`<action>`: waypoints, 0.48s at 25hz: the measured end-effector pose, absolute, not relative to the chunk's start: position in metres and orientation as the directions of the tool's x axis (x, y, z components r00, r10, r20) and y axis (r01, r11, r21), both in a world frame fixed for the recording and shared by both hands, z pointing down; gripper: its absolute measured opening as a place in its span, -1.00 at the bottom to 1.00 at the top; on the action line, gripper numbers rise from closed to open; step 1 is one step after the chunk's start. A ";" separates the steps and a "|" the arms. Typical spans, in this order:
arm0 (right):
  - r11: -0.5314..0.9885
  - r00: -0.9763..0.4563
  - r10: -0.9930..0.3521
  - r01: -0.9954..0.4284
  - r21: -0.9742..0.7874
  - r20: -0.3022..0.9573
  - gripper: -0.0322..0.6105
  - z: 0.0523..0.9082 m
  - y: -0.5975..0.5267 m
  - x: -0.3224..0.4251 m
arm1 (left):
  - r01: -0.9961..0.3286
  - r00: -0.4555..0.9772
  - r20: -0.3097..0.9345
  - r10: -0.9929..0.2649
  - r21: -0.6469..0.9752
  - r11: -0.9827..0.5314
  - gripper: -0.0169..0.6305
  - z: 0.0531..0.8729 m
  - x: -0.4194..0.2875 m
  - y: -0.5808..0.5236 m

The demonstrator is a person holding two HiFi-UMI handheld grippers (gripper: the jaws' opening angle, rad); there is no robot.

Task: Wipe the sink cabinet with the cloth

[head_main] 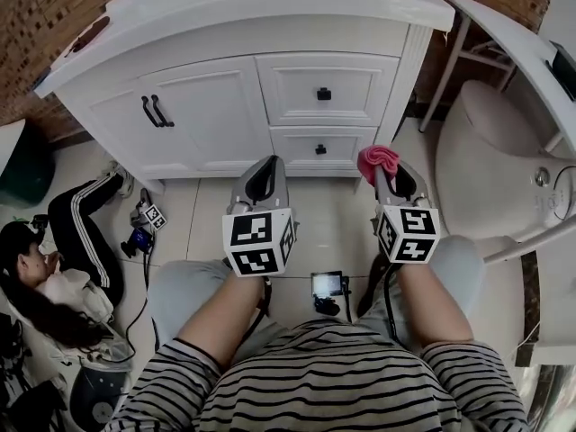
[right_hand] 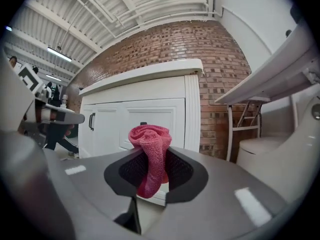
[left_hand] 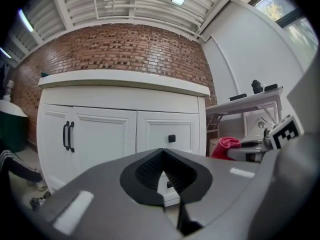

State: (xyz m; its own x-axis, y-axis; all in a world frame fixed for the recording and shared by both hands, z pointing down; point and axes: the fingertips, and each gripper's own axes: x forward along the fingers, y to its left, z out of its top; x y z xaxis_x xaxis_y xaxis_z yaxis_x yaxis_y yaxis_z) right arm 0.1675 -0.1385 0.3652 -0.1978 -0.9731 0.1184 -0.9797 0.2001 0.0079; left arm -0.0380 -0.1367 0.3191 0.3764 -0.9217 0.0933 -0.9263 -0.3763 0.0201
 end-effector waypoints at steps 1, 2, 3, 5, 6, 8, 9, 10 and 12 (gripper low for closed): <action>0.198 -0.198 -0.972 -0.980 -0.011 0.123 -0.61 0.372 -0.134 0.166 | -0.929 0.369 0.088 -0.925 0.017 -0.369 -0.95 0.319 -0.041 -0.134; 0.196 -0.200 -0.971 -0.980 -0.038 0.134 -0.61 0.379 -0.132 0.164 | -0.934 0.357 0.089 -0.930 0.024 -0.356 -0.95 0.322 -0.046 -0.131; 0.199 -0.206 -0.968 -0.978 -0.061 0.143 -0.61 0.384 -0.132 0.161 | -0.939 0.344 0.099 -0.934 0.041 -0.342 -0.95 0.328 -0.051 -0.129; 0.224 -0.232 -0.963 -0.972 -0.071 0.141 -0.61 0.387 -0.132 0.152 | -0.941 0.337 0.134 -0.932 0.088 -0.327 -0.95 0.343 -0.054 -0.128; 0.238 -0.245 -0.960 -0.969 -0.064 0.134 -0.61 0.386 -0.132 0.148 | -0.938 0.342 0.143 -0.929 0.103 -0.330 -0.95 0.347 -0.052 -0.129; 0.253 -0.258 -0.958 -0.966 -0.056 0.123 -0.61 0.383 -0.131 0.142 | -0.934 0.354 0.136 -0.925 0.098 -0.343 -0.95 0.346 -0.047 -0.129; 0.255 -0.260 -0.958 -0.965 -0.055 0.123 -0.61 0.383 -0.130 0.140 | -0.933 0.358 0.132 -0.924 0.087 -0.349 -0.95 0.345 -0.045 -0.128; 0.256 -0.261 -0.957 -0.965 -0.054 0.126 -0.61 0.384 -0.129 0.138 | -0.932 0.362 0.134 -0.923 0.079 -0.354 -0.95 0.346 -0.044 -0.127; 0.259 -0.264 -0.956 -0.965 -0.049 0.129 -0.61 0.385 -0.127 0.134 | -0.930 0.368 0.151 -0.918 0.087 -0.358 -0.95 0.353 -0.045 -0.125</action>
